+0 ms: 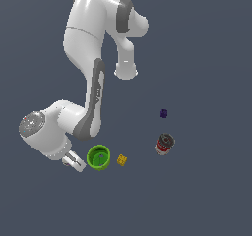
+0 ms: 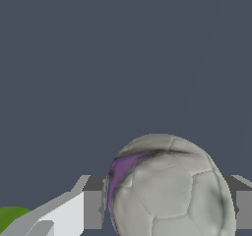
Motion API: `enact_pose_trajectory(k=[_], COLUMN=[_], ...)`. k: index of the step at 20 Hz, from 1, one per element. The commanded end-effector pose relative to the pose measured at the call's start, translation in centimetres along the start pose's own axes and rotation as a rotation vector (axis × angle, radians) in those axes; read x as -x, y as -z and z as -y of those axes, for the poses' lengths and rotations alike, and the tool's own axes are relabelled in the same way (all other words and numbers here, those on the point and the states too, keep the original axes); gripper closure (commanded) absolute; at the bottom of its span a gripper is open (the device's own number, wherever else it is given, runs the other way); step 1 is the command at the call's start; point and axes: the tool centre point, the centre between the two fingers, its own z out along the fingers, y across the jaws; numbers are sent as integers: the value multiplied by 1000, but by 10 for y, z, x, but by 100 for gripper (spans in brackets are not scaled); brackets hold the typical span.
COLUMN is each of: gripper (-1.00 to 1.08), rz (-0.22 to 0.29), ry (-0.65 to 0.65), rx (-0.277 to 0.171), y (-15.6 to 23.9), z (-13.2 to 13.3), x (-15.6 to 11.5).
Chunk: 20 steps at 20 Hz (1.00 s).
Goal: Pick up a designated object from a clutter of objects.
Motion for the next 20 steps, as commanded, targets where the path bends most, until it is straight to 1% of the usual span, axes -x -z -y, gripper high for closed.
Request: enact_pose_trajectory(k=[1, 6, 10, 20], gripper=[108, 108, 108, 108], rz=[-2, -2, -2, -2], ry=[1, 1, 1, 1], rx=[-1, -1, -1, -2], y=[5, 19, 38, 113], z=[4, 19, 38, 113], x=[2, 15, 31, 92])
